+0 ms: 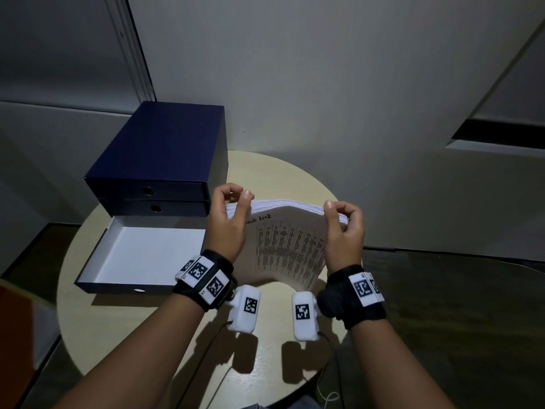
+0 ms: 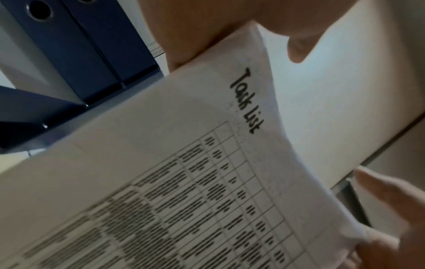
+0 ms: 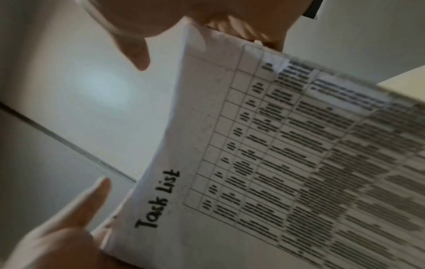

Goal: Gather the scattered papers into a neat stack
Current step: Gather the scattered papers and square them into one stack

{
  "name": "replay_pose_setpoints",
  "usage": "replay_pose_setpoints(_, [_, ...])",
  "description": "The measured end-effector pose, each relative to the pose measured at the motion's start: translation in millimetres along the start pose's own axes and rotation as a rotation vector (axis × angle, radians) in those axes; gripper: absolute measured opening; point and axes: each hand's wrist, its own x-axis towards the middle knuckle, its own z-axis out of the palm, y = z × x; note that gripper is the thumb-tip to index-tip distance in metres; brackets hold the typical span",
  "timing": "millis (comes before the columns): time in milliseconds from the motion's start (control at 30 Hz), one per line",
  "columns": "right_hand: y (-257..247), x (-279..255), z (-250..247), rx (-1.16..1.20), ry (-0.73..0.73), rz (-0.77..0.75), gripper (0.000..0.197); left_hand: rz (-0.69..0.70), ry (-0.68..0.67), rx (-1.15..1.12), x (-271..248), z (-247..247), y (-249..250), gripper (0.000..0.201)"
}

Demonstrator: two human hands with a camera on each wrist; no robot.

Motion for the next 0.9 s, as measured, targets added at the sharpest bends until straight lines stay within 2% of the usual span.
replay_pose_setpoints(33, [-3.3, 4.2, 2.8, -0.002, 0.030, 0.018, 0.017, -0.027, 0.016, -0.003, 4.8, 2.7, -0.2, 0.004])
replay_pose_setpoints(100, [-4.3, 10.6, 6.2, -0.025, 0.068, 0.047, 0.009, -0.063, 0.029, 0.008, 9.7, 6.3, -1.4, 0.011])
replay_pose_setpoints(233, [-0.2, 15.1, 7.1, -0.038, 0.082, 0.045, 0.010, -0.079, 0.021, 0.002, 13.3, 6.8, -2.9, 0.018])
replay_pose_setpoints(367, [2.6, 15.3, 7.1, -0.015, 0.046, 0.024, 0.004, -0.043, -0.032, -0.023, 11.8, 4.2, 0.5, 0.006])
replay_pose_setpoints(467, [11.9, 10.8, -3.8, 0.088, -0.089, -0.010, 0.032, -0.015, -0.153, -0.067, 4.6, -9.7, -6.9, 0.048])
replay_pose_setpoints(500, [19.5, 7.7, -9.6, 0.089, -0.142, -0.012, 0.038, -0.044, -0.199, -0.057, 1.5, -14.8, -13.9, 0.054])
replay_pose_setpoints(567, [31.7, -0.4, -16.8, 0.006, -0.224, 0.022, 0.042, -0.136, -0.262, 0.028, -4.8, -22.2, -29.1, 0.044])
replay_pose_setpoints(633, [40.8, -6.3, -15.5, -0.078, -0.254, 0.076, 0.034, -0.171, -0.257, 0.145, -8.2, -24.2, -44.1, 0.034])
replay_pose_setpoints(733, [38.5, -6.8, -10.1, -0.083, -0.215, 0.067, 0.026, -0.149, -0.225, 0.202, -10.0, -20.1, -38.6, 0.029])
replay_pose_setpoints(900, [38.4, -14.3, -14.1, -0.098, -0.242, 0.036, 0.033, -0.093, -0.235, 0.146, -22.8, -23.1, -39.8, 0.033])
